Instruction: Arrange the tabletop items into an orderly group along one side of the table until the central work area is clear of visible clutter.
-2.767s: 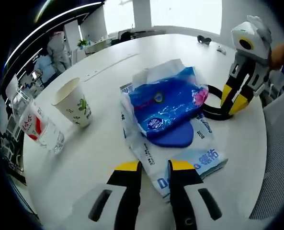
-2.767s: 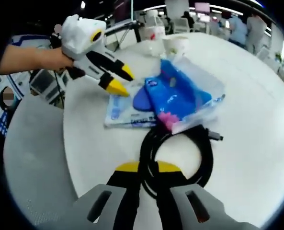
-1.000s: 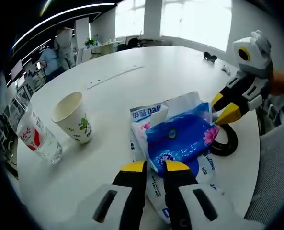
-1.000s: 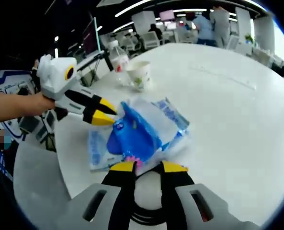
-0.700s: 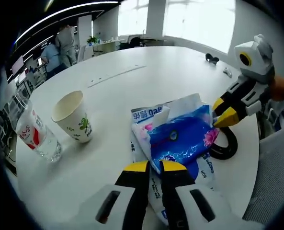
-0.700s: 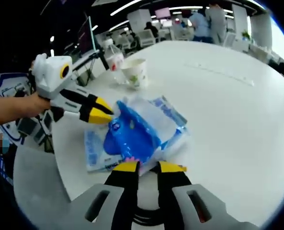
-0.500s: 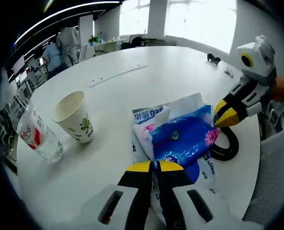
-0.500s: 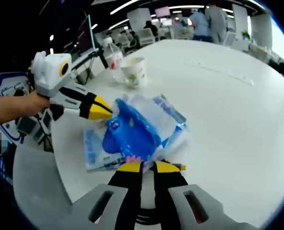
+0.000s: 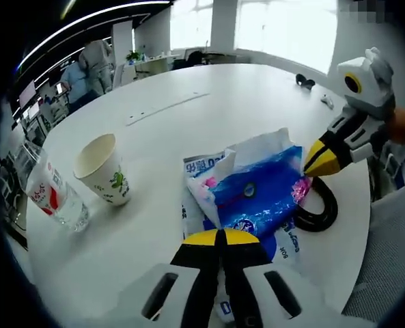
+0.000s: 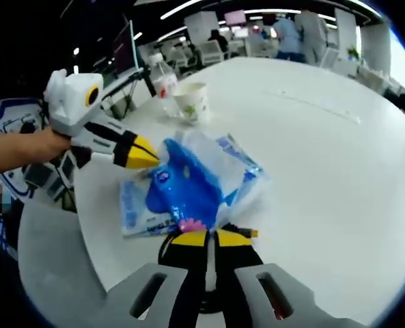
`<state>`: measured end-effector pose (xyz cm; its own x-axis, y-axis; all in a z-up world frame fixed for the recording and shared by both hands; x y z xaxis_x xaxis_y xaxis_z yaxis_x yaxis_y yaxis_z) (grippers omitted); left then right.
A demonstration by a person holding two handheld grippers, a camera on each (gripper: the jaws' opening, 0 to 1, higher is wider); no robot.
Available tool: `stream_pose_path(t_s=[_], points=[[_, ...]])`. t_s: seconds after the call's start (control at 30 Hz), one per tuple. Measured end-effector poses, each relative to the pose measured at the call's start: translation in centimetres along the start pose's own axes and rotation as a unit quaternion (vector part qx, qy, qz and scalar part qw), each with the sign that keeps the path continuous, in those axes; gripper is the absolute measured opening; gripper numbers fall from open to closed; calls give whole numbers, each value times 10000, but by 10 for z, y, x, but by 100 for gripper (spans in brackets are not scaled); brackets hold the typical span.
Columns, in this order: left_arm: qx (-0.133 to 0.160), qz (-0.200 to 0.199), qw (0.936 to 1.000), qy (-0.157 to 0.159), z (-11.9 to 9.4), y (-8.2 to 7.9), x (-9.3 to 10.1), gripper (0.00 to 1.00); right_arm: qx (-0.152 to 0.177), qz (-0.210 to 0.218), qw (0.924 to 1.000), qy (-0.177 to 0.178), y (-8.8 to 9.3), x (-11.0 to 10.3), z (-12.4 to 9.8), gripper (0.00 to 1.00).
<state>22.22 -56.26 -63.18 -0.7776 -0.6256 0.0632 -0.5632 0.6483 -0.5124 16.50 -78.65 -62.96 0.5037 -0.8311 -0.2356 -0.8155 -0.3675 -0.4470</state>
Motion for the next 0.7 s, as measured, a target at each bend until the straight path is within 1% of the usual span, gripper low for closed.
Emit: stream_pose_path(t_s=[0.13, 0.3, 0.53, 0.7], points=[[-4, 8, 10000, -76, -4, -2, 4, 0, 38, -77, 10000, 9, -1, -1, -6, 0], [32, 36, 9998, -169, -14, -7, 8, 0, 156, -70, 9999, -4, -3, 1, -15, 0], [64, 96, 9994, -341, -25, -13, 15, 0, 281, -191, 9994, 7, -6, -2, -25, 0], [88, 144, 9990, -419, -31, -17, 20, 0, 373, -272, 9989, -6, -7, 0, -37, 0]])
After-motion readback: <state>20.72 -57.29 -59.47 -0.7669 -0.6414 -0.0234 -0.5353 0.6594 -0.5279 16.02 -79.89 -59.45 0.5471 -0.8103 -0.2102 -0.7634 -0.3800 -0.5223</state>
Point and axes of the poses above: the point that each gripper's makers call its tool centre point, and the gripper's own axes: z roughly forward along the fingers, x roughly to its right, y roughly out of its underside, the point moved 10 cm from there along -z, roughly backward along the fingers, and after that the axes turned 13 degrees about -x, right-handed, at the moved point
